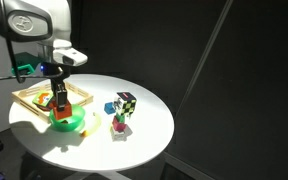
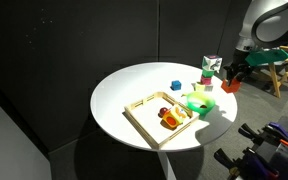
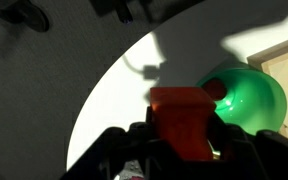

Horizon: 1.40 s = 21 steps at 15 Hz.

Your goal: Move the orange block to the right

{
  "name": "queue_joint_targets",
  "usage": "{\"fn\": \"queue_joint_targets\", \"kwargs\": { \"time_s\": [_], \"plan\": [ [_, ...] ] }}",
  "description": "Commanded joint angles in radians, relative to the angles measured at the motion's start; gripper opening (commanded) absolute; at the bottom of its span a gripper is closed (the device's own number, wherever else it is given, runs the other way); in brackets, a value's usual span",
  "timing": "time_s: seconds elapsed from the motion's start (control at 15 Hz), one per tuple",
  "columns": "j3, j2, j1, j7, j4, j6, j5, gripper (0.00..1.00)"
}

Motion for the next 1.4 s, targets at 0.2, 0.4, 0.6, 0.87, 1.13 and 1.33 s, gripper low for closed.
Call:
{"fn": "queue_joint_targets", "kwargs": {
  "time_s": [0.2, 0.4, 0.6, 0.87, 1.13, 1.33],
  "plan": [
    [-0.042, 0.062, -0.049, 0.015, 0.073, -0.011, 0.0, 0.25],
    [-0.061, 0.105, -0.049, 0.003, 0.098, 0.004, 0.0, 0.25],
    [-0.074, 0.153, -0.045, 0.005, 0.125, 0.023, -0.007, 0.25],
    [-0.092, 0.221, -0.039, 0.003, 0.166, 0.048, -0.004, 0.25],
    [-0.112, 0.285, -0.032, -0.004, 0.202, 0.08, -0.003, 0.25],
    [-0.127, 0.329, -0.027, -0.009, 0.223, 0.106, -0.004, 0.25]
  ]
}}
